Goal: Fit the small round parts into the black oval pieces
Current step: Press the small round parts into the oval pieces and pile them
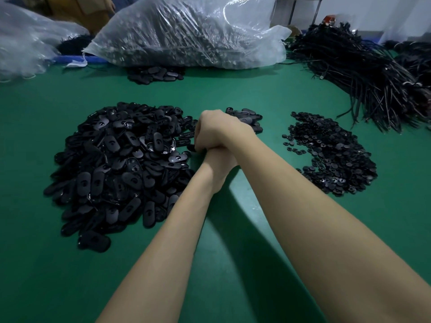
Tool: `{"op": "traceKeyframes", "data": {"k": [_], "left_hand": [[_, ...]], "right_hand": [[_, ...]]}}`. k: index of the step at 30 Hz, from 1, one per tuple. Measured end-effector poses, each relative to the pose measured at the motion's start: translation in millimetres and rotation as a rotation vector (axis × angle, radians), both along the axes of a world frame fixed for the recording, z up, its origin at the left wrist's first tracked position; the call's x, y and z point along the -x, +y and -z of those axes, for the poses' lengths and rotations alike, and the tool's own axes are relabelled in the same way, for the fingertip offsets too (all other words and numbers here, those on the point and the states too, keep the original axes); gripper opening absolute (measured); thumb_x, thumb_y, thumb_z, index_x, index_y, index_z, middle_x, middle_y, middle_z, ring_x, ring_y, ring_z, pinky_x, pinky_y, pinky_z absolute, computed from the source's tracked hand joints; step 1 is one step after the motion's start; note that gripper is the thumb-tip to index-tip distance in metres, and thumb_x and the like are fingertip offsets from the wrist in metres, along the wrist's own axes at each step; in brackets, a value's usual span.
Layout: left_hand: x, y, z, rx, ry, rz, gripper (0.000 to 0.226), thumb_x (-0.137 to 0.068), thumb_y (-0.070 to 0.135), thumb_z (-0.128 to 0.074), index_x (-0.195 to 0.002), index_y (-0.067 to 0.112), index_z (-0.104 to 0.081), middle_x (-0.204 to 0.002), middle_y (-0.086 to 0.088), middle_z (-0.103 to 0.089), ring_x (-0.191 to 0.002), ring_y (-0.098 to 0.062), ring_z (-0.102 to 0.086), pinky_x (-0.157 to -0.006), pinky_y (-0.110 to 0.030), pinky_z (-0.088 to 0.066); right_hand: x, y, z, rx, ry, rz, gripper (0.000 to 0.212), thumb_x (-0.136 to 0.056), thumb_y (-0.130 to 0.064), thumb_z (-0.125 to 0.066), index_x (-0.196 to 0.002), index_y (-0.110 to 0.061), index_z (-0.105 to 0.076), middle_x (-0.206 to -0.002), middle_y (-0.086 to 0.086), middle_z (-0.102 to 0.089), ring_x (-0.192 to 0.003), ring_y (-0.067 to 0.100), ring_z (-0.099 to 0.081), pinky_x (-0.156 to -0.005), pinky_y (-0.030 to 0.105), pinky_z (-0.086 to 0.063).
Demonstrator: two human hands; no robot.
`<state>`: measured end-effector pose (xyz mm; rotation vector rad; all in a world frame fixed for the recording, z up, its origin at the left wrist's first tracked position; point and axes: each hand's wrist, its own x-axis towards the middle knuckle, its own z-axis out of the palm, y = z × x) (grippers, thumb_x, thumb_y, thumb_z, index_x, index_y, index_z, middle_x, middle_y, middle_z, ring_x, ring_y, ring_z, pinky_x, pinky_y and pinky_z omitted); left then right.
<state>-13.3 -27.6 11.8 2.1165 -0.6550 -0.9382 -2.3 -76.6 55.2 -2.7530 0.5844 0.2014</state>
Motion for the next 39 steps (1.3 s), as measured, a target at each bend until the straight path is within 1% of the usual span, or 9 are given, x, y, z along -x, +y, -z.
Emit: {"op": "traceKeyframes", "data": {"k": [1, 3, 6, 12, 18, 23, 30, 35, 39], "left_hand": [[9, -1, -1, 0.236, 0.337, -0.197, 0.037, -0.11, 0.01, -0.028, -0.144, -0.003, -0.038, -0.152, -0.017, -0.042, -0.13, -0.028, -0.049, -0.08, -0.015, -0.052], [17, 7, 12, 0.629, 0.493, -0.298, 0.027, -0.106, 0.0, -0.034, -0.121, 0.006, -0.056, -0.125, -0.016, -0.062, -0.097, -0.018, -0.065, -0.071, -0.017, -0.056], [13, 5, 16, 0.712, 0.425, -0.241, 0.015, -0.103, 0.003, -0.049, -0.11, -0.003, -0.061, -0.104, -0.017, -0.063, -0.086, -0.023, -0.063, -0.081, -0.032, -0.059], [11, 4, 14, 0.729, 0.408, -0.332, 0.024, -0.106, 0.011, -0.038, -0.107, 0.006, -0.061, -0.09, -0.013, -0.069, -0.057, -0.015, -0.057, -0.055, -0.021, -0.049], [13, 8, 14, 0.731, 0.422, -0.261, 0.02, -0.103, 0.013, -0.054, -0.109, 0.001, -0.068, -0.085, -0.007, -0.067, -0.059, -0.009, -0.054, -0.056, -0.016, -0.047], [13, 12, 11, 0.739, 0.384, -0.274, 0.018, -0.098, 0.006, -0.06, -0.094, 0.017, -0.074, -0.084, 0.006, -0.076, -0.07, -0.004, -0.066, -0.06, -0.013, -0.048], [13, 10, 12, 0.741, 0.398, -0.32, 0.015, -0.093, 0.003, -0.065, -0.091, 0.018, -0.069, -0.071, 0.012, -0.072, -0.066, -0.007, -0.053, -0.062, -0.013, -0.047], [10, 10, 14, 0.75, 0.436, -0.396, 0.017, -0.093, 0.0, -0.064, -0.088, 0.015, -0.067, -0.07, 0.006, -0.072, -0.067, -0.008, -0.064, -0.062, -0.015, -0.052], [9, 10, 15, 0.765, 0.486, -0.416, 0.013, -0.094, -0.001, -0.062, -0.089, 0.011, -0.063, -0.079, -0.001, -0.072, -0.073, -0.011, -0.071, -0.064, -0.016, -0.055]], "right_hand": [[3, -4, -1, -0.027, -0.046, 0.016, 0.022, -0.083, -0.017, -0.072, -0.105, -0.019, -0.075, -0.106, 0.003, -0.071, -0.092, 0.024, -0.069, -0.081, 0.039, -0.062], [11, -14, -2, -0.111, -0.154, 0.031, 0.012, -0.086, -0.015, -0.069, -0.093, -0.024, -0.074, -0.097, -0.002, -0.07, -0.088, 0.018, -0.067, -0.072, 0.028, -0.059], [34, -31, -2, -0.239, -0.375, 0.091, 0.013, -0.089, -0.019, -0.069, -0.083, -0.03, -0.066, -0.083, -0.014, -0.065, -0.079, 0.005, -0.059, -0.058, 0.011, -0.041], [94, -56, 19, -0.363, -0.69, 0.187, 0.016, -0.088, -0.019, -0.077, -0.089, -0.031, -0.066, -0.079, -0.014, -0.071, -0.063, -0.008, -0.062, -0.059, 0.005, -0.042], [126, -64, 35, -0.451, -0.675, 0.18, 0.01, -0.088, -0.013, -0.078, -0.094, -0.021, -0.077, -0.097, -0.007, -0.077, -0.085, 0.015, -0.071, -0.085, 0.034, -0.058], [138, -81, 36, -0.401, -0.647, 0.278, 0.017, -0.089, -0.019, -0.077, -0.097, -0.033, -0.075, -0.095, -0.01, -0.074, -0.08, 0.01, -0.069, -0.073, 0.024, -0.056], [156, -104, 46, -0.066, -0.451, 0.558, 0.029, -0.092, -0.026, -0.073, -0.12, -0.017, -0.074, -0.119, 0.007, -0.069, -0.106, 0.019, -0.062, -0.094, 0.032, -0.05], [154, -99, 49, -0.085, -0.502, 0.632, 0.013, -0.091, -0.011, -0.069, -0.09, -0.019, -0.08, -0.097, 0.01, -0.075, -0.088, 0.025, -0.069, -0.084, 0.035, -0.058], [155, -98, 48, -0.106, -0.519, 0.642, 0.014, -0.09, -0.011, -0.072, -0.084, -0.023, -0.074, -0.093, 0.007, -0.074, -0.085, 0.024, -0.069, -0.081, 0.034, -0.058]]}}
